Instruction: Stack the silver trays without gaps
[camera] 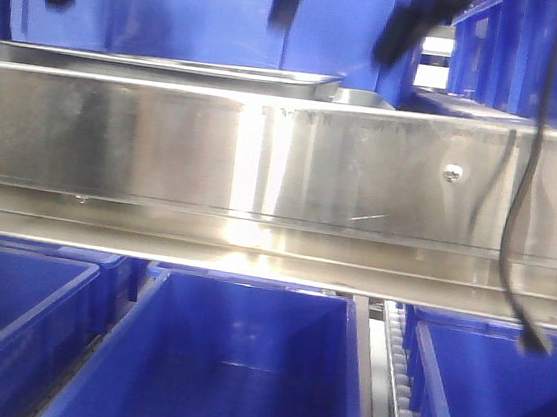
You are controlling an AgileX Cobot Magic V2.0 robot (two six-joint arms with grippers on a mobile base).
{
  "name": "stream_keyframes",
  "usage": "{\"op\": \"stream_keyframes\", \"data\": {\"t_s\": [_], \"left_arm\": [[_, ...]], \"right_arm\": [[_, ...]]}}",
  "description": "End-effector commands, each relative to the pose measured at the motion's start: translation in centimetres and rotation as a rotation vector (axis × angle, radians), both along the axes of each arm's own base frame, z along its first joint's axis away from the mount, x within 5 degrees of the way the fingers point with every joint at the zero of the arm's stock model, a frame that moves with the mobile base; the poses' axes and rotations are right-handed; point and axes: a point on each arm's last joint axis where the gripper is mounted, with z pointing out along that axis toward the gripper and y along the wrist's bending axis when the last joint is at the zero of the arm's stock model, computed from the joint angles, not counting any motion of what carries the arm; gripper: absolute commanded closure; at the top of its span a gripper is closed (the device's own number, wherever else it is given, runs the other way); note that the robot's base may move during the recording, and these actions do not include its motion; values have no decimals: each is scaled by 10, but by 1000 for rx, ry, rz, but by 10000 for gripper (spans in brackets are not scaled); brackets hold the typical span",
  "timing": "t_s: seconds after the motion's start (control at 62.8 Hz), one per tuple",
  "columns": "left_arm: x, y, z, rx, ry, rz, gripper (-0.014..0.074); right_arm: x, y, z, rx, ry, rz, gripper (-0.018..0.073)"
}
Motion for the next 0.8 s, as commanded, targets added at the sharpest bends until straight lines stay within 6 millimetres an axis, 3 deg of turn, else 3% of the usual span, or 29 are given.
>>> {"op": "stream_keyframes", "data": {"t_s": [0.0,0.127,0.223,0.318,0.493,0.78], "left_arm": [[-31,9,51,-38,-136,-8,59],[-61,12,78,-101,-213,-49,162],[-88,16,94,-159,-274,-64,293],[-113,18,104,-228,-350,-82,416],[-153,23,94,-331,-440,-102,650],[-207,35,51,-399,-619,-155,645]], "right_arm": [[-18,-15,53,69,-180,6,-9],[-37,-25,76,55,-257,34,188],[-59,-30,91,12,-338,76,388],[-81,-34,98,-35,-406,112,510],[-122,-46,93,-64,-498,190,508],[-181,-80,51,54,-652,293,508]]}}
